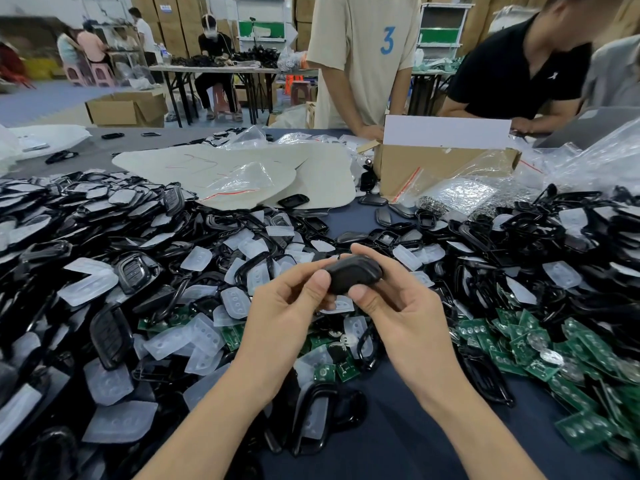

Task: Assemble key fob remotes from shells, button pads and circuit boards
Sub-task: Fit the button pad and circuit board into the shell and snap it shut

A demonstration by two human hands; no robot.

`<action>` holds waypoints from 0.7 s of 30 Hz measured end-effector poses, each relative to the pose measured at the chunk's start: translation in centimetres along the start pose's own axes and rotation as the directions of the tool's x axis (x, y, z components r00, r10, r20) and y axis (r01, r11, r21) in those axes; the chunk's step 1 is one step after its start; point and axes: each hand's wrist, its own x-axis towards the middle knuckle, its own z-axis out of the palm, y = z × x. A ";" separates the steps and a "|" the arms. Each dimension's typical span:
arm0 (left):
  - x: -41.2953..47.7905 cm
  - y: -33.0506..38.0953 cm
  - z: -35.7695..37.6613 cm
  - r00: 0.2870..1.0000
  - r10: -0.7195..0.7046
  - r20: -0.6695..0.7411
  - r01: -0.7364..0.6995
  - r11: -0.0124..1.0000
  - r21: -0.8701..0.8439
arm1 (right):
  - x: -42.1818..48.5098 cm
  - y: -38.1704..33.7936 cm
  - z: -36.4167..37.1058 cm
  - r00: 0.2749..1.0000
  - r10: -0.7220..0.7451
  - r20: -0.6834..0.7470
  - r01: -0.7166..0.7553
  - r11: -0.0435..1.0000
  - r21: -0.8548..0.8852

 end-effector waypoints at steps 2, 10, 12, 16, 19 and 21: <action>0.1 -0.1 0.1 0.994 -0.086 0.068 0.097 0.979 -0.180 | 0.0 0.1 0.0 1.000 0.008 0.024 -0.007 1.000 -0.021; -0.7 0.2 0.5 0.995 0.010 0.096 -0.036 0.960 0.276 | 0.1 0.8 -0.1 0.999 -0.008 -0.035 0.008 1.000 0.006; -1.0 0.1 0.6 0.983 0.151 0.108 -0.184 0.860 0.476 | 0.1 0.9 -0.2 0.999 -0.001 -0.052 -0.001 0.999 -0.032; -1.0 -0.2 0.6 0.936 0.261 0.234 -0.350 0.634 0.689 | 0.1 1.4 -0.4 0.999 0.007 -0.046 -0.011 0.997 -0.079; -0.7 -0.4 0.3 0.914 0.312 0.260 -0.393 0.521 0.758 | 0.1 1.5 -0.4 0.999 0.009 -0.041 -0.014 0.990 -0.141; -0.6 -0.2 0.2 0.898 0.344 0.276 -0.420 0.475 0.773 | -0.1 1.7 -0.3 0.999 0.022 -0.036 -0.028 0.984 -0.173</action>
